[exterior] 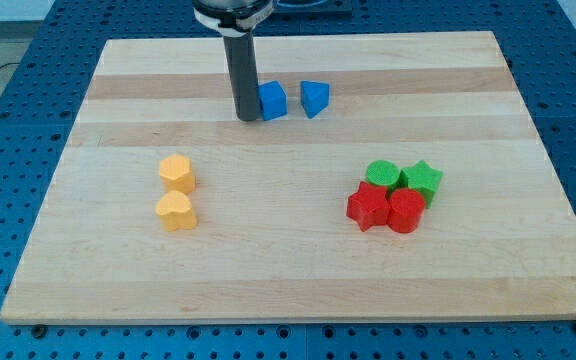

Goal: Push blue cube into blue triangle

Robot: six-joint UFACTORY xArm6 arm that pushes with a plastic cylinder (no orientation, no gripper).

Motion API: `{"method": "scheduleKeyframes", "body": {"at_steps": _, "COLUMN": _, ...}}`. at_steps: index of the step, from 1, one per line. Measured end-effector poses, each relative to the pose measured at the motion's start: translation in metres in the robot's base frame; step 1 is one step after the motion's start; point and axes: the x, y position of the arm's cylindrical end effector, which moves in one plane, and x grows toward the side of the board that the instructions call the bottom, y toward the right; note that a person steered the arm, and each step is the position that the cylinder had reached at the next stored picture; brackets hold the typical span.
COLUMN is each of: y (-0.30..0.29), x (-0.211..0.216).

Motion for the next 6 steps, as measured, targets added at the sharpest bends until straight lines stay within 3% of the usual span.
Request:
{"method": "scheduleKeyframes", "body": {"at_steps": 2, "y": -0.051, "x": -0.010}}
{"method": "scheduleKeyframes", "body": {"at_steps": 3, "y": -0.042, "x": -0.031}}
{"method": "scheduleKeyframes", "body": {"at_steps": 5, "y": 0.036, "x": -0.034}}
{"method": "scheduleKeyframes", "body": {"at_steps": 6, "y": 0.044, "x": -0.035}}
